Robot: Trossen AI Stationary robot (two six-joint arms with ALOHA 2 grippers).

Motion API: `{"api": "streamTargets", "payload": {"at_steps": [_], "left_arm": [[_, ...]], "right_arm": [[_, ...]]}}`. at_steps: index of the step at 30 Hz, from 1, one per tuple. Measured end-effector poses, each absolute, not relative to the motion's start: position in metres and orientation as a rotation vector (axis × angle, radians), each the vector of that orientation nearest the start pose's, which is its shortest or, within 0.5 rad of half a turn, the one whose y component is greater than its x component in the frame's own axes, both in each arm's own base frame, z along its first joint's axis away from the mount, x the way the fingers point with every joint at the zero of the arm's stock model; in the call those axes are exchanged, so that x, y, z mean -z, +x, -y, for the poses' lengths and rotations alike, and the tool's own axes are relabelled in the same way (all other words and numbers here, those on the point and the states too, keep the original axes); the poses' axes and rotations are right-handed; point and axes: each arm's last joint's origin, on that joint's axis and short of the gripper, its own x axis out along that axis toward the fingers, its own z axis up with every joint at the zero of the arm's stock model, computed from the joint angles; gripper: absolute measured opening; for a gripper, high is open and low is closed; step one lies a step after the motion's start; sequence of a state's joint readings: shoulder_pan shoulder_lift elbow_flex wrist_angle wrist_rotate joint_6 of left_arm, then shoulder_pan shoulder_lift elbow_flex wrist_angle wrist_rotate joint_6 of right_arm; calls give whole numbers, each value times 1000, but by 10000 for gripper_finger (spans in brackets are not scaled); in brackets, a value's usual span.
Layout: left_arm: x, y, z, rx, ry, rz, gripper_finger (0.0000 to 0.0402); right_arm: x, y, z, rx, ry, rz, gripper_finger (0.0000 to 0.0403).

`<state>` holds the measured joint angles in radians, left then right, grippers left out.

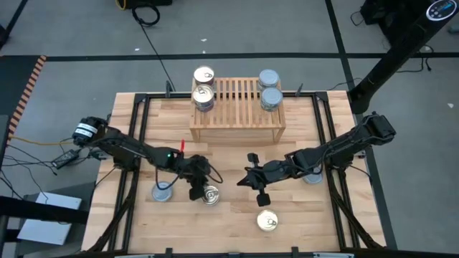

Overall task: Stack canned seafood by type on shelf
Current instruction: Put the blue pink tuna can on the shelf

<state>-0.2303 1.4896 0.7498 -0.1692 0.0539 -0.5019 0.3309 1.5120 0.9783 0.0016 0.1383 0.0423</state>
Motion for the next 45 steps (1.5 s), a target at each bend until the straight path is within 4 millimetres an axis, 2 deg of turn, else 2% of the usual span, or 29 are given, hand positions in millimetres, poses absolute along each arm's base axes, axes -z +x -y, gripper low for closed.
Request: {"api": "streamTargets", "payload": {"at_steps": [10, 13, 18, 26, 30, 36, 41, 45], "left_arm": [[-160, 276, 67, 65, -402, -988, 97], [-160, 276, 67, 68, -404, -983, 77], [-160, 276, 67, 82, -390, -984, 13], [-161, 277, 67, 78, -310, -966, 2], [-166, 280, 70, 76, -244, -960, 1], [-187, 286, 77, 18, -68, -967, 1], [-204, 290, 89, -20, 65, -924, 1], [-211, 290, 98, -70, 158, -887, 0]], "right_arm": [[-245, 312, -103, -180, -99, -527, 9], [-245, 312, -103, -181, -99, -526, 9], [-245, 312, -103, -181, -99, -525, 9], [-245, 312, -103, -180, -99, -525, 9], [-245, 312, -103, -180, -99, -525, 9], [-245, 312, -103, -180, -100, -526, 9], [-244, 312, -103, -179, -101, -530, 9], [-244, 312, -103, -171, -103, -530, 9]]}}
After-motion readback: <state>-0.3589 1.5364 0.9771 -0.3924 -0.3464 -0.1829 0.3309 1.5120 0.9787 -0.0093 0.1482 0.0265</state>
